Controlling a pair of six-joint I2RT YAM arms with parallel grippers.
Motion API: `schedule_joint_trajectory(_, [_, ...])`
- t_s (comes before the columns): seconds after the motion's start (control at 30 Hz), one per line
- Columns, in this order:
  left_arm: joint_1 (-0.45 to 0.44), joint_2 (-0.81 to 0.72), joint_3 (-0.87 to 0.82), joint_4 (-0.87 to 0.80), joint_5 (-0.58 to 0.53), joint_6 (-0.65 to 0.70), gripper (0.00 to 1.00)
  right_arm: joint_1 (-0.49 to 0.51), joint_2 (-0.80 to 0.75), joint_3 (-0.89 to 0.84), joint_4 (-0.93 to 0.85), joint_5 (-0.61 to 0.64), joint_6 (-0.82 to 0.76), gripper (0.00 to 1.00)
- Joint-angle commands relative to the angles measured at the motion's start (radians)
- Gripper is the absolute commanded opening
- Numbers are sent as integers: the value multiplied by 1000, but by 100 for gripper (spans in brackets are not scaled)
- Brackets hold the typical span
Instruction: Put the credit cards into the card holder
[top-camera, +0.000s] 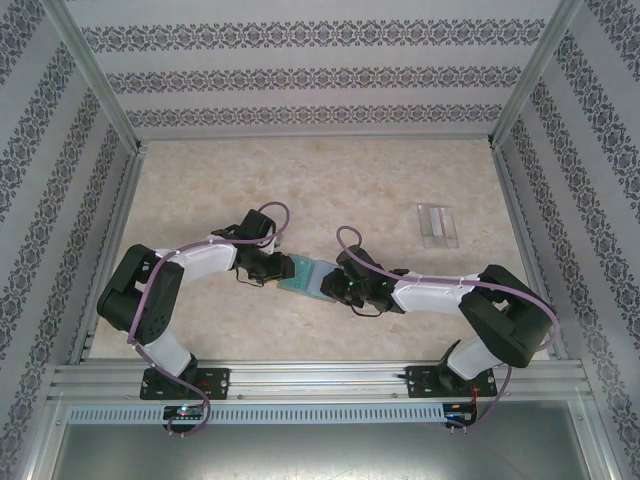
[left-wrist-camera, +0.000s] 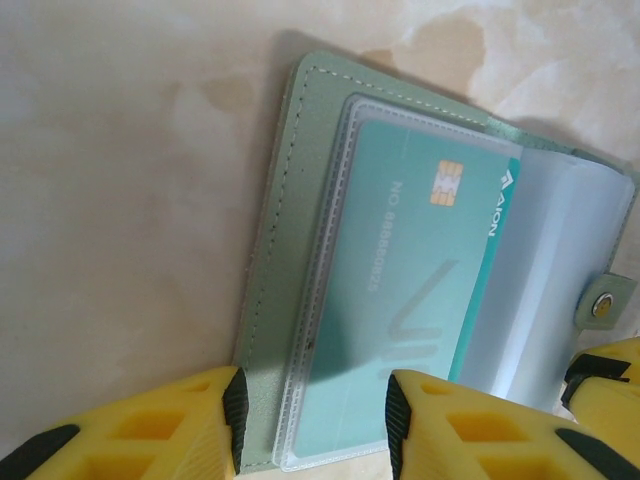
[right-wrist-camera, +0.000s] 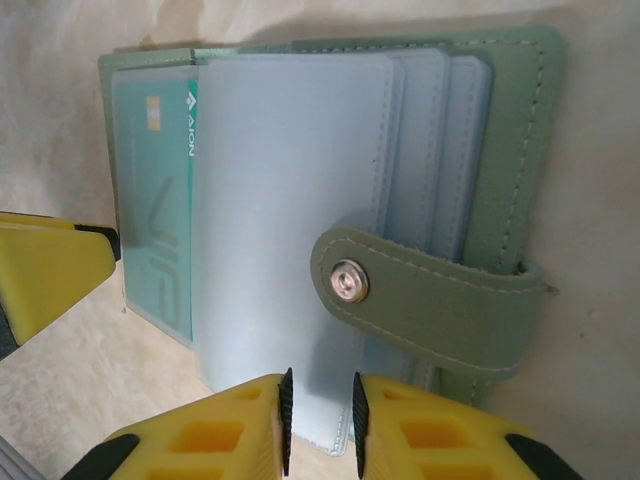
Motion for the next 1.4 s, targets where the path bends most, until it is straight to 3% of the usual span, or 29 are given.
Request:
schedule_joint_trajectory(0.0, [-12, 12, -6, 18, 16, 0, 42, 1, 21, 21, 8, -9, 1, 26])
schedule_joint_trajectory(0.23, [-11, 10, -11, 21, 15, 0, 42, 2, 16, 19, 32, -3, -1, 26])
schedule_joint_trajectory(0.33, [-10, 9, -12, 21, 15, 0, 42, 0, 11, 21, 33, -4, 5, 34])
schedule_joint_trajectory(0.5, [-11, 8, -17, 25, 15, -2, 42, -1, -2, 21, 27, 1, 3, 34])
schedule_joint_trajectory(0.77, [-10, 8, -20, 27, 13, -3, 42, -2, 1, 31, -13, 0, -10, 21])
schedule_joint_trajectory(0.97, [-11, 8, -22, 29, 18, -1, 42, -1, 10, 47, -48, -6, -20, 27])
schedule_joint_trajectory(1.17, [-11, 8, -27, 35, 18, -4, 42, 2, 9, 45, -13, 2, -25, 20])
schedule_joint_trajectory(1.37, [-10, 14, -36, 49, 23, -6, 42, 2, 16, 49, 7, 3, -25, 34])
